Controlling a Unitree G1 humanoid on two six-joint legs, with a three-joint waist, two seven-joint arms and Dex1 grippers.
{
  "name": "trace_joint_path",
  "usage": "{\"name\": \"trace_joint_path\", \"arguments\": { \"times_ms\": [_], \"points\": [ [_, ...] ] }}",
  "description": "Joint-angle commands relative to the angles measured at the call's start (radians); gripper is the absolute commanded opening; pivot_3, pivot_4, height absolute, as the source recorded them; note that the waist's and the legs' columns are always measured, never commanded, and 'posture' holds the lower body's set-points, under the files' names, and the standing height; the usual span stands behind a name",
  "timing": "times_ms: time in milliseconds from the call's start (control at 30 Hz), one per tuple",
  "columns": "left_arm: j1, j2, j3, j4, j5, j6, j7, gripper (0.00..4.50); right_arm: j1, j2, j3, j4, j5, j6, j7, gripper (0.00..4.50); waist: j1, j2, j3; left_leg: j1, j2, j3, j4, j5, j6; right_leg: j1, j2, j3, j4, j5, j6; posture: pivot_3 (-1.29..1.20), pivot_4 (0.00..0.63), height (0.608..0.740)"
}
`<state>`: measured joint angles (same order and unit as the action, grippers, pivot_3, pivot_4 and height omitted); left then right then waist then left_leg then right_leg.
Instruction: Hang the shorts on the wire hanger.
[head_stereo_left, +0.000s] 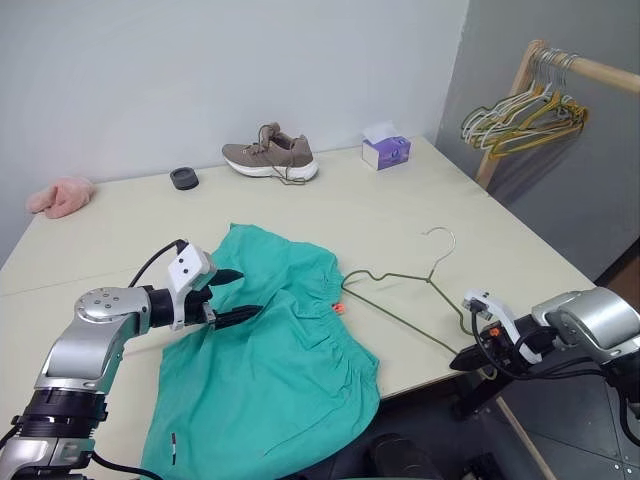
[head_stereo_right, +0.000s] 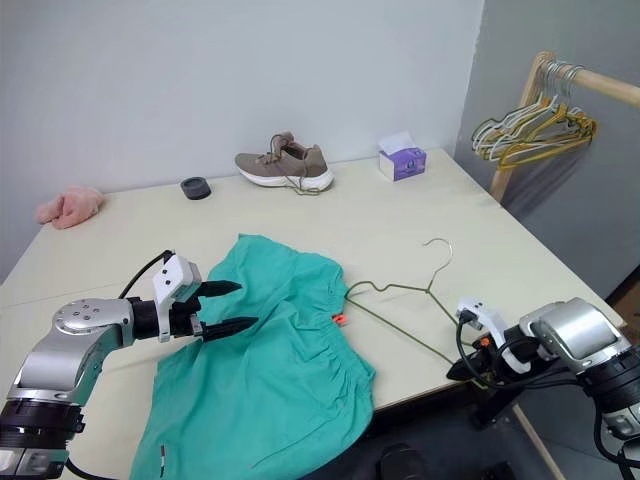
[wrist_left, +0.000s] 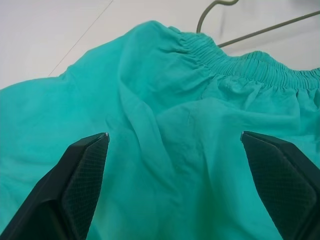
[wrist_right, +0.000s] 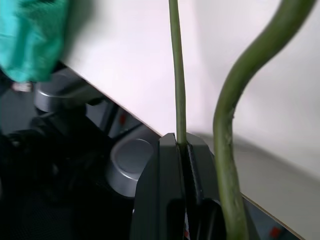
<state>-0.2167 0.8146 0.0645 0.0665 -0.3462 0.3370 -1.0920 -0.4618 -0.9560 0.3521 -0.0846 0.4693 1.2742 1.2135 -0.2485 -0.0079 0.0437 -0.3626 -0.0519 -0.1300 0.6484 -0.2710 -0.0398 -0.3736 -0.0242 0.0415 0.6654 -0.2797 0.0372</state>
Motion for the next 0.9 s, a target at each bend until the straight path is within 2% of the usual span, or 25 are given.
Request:
{"name": "trace_joint_path", "arguments": {
  "times_ms": [33,400,900],
  "points": [
    [-0.013,0.005,0.013,-0.029,0.003,-0.018,0.001,4.47,-0.014,-0.049,-0.027,-0.055,0.042,-0.013,0.036,0.00,0.000,0.000,0.000,0.000,0.000,0.000,0.000,0.000,0.000,0.000,0.000,0.000,0.000,0.000,0.000,-0.28,0.000,0.740],
    [-0.010,0.003,0.012,-0.027,0.004,-0.019,0.000,4.47,0.026,-0.116,-0.002,-0.047,0.032,-0.059,0.038,0.00,-0.001,0.000,0.000,0.000,0.000,0.000,0.000,0.000,0.000,0.000,0.000,0.000,0.000,0.000,0.000,-0.29,0.000,0.740],
    [-0.008,0.004,0.012,-0.030,0.005,-0.017,-0.003,4.47,0.022,-0.074,0.009,-0.065,0.046,-0.034,0.006,0.00,0.000,0.000,0.000,0.000,0.000,0.000,0.000,0.000,0.000,0.000,0.000,0.000,0.000,0.000,0.000,-0.28,0.000,0.740]
  ]
}}
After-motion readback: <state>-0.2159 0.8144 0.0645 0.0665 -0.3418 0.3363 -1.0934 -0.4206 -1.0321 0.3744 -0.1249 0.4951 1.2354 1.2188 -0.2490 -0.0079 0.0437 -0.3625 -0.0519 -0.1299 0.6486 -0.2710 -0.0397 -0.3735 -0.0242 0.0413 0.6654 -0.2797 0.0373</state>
